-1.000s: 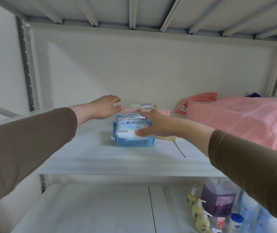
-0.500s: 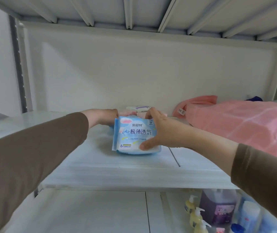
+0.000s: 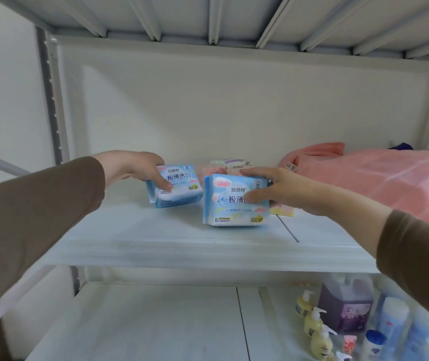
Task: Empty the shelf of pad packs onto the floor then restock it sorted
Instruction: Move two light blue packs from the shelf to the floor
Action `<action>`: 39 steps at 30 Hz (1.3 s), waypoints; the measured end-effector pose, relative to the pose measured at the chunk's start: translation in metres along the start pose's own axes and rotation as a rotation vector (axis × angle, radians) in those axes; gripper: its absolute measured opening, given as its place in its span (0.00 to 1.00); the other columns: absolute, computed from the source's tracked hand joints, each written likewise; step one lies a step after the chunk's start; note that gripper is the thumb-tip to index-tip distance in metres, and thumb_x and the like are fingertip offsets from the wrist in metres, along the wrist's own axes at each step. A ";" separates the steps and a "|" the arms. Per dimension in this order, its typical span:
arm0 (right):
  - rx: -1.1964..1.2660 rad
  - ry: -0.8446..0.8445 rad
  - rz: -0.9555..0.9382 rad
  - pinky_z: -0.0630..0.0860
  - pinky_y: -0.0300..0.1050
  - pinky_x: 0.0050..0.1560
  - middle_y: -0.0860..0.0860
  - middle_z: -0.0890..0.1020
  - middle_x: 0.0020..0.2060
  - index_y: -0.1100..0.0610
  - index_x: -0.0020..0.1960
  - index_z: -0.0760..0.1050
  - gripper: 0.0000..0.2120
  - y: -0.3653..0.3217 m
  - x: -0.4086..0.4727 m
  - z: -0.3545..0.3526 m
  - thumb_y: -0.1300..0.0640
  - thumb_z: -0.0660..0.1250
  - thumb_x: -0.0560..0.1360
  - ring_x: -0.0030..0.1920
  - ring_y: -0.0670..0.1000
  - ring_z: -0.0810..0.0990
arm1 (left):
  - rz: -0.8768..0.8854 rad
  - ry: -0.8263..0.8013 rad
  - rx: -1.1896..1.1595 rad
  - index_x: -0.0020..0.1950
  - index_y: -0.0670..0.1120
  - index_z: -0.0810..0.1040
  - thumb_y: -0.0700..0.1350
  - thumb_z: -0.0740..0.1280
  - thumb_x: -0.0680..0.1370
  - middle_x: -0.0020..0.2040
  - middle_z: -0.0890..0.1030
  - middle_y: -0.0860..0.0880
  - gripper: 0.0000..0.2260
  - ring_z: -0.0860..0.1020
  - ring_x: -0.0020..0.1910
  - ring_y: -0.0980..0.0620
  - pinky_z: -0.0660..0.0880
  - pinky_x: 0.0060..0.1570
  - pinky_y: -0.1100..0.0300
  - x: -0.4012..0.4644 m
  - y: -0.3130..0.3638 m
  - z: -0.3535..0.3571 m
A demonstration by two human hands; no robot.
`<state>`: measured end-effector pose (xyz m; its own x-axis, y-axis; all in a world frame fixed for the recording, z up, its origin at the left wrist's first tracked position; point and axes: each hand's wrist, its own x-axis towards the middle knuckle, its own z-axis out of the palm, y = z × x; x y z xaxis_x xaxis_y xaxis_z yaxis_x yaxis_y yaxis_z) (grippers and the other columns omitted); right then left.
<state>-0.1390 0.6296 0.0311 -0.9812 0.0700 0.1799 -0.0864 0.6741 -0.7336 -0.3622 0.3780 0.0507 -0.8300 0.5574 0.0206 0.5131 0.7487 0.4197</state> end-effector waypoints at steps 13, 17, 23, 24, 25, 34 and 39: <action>0.133 0.075 0.099 0.82 0.49 0.53 0.52 0.85 0.53 0.53 0.61 0.77 0.21 -0.023 -0.027 0.028 0.62 0.77 0.70 0.51 0.51 0.85 | 0.112 -0.004 -0.367 0.65 0.47 0.71 0.39 0.73 0.75 0.60 0.79 0.45 0.21 0.81 0.53 0.51 0.78 0.41 0.60 -0.068 -0.033 -0.010; 0.167 0.155 0.072 0.83 0.51 0.51 0.53 0.85 0.51 0.55 0.60 0.78 0.20 -0.036 -0.038 0.042 0.61 0.77 0.70 0.50 0.52 0.86 | 0.152 0.035 -0.388 0.64 0.45 0.74 0.39 0.73 0.75 0.59 0.80 0.47 0.19 0.81 0.53 0.51 0.78 0.46 0.59 -0.095 -0.042 -0.009; 0.178 0.115 0.045 0.82 0.53 0.54 0.51 0.85 0.53 0.54 0.61 0.78 0.21 -0.064 -0.066 0.064 0.60 0.78 0.69 0.51 0.52 0.85 | 0.172 0.091 -0.430 0.61 0.46 0.75 0.38 0.74 0.74 0.59 0.80 0.45 0.17 0.80 0.57 0.47 0.78 0.57 0.50 -0.153 -0.056 -0.021; 0.180 0.105 0.042 0.82 0.54 0.54 0.52 0.85 0.53 0.54 0.61 0.78 0.21 -0.068 -0.072 0.068 0.60 0.78 0.69 0.52 0.52 0.85 | 0.171 0.093 -0.432 0.61 0.46 0.76 0.38 0.74 0.74 0.59 0.80 0.45 0.18 0.80 0.57 0.47 0.78 0.58 0.50 -0.165 -0.059 -0.023; 0.182 0.095 0.036 0.82 0.54 0.55 0.52 0.85 0.53 0.54 0.61 0.78 0.21 -0.072 -0.078 0.072 0.60 0.78 0.69 0.52 0.52 0.85 | 0.166 0.096 -0.434 0.61 0.47 0.76 0.38 0.74 0.74 0.59 0.81 0.46 0.18 0.81 0.57 0.47 0.78 0.59 0.49 -0.178 -0.062 -0.024; 0.204 0.021 0.040 0.82 0.53 0.54 0.52 0.85 0.52 0.54 0.60 0.78 0.21 -0.077 -0.154 0.130 0.58 0.78 0.69 0.51 0.51 0.85 | 0.070 0.062 -0.400 0.60 0.49 0.77 0.39 0.76 0.73 0.58 0.81 0.47 0.18 0.81 0.56 0.49 0.77 0.60 0.49 -0.298 -0.085 0.007; 0.213 -0.054 0.129 0.82 0.54 0.55 0.53 0.85 0.52 0.54 0.60 0.77 0.21 -0.045 -0.198 0.175 0.59 0.78 0.69 0.51 0.52 0.85 | 0.007 -0.039 -0.417 0.56 0.52 0.78 0.39 0.77 0.72 0.55 0.82 0.49 0.17 0.81 0.57 0.47 0.77 0.61 0.46 -0.344 -0.105 0.068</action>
<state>0.0290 0.4567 -0.0866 -0.9938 0.1018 0.0450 0.0109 0.4914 -0.8709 -0.1158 0.1325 -0.0622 -0.8141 0.5807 -0.0063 0.3793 0.5399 0.7514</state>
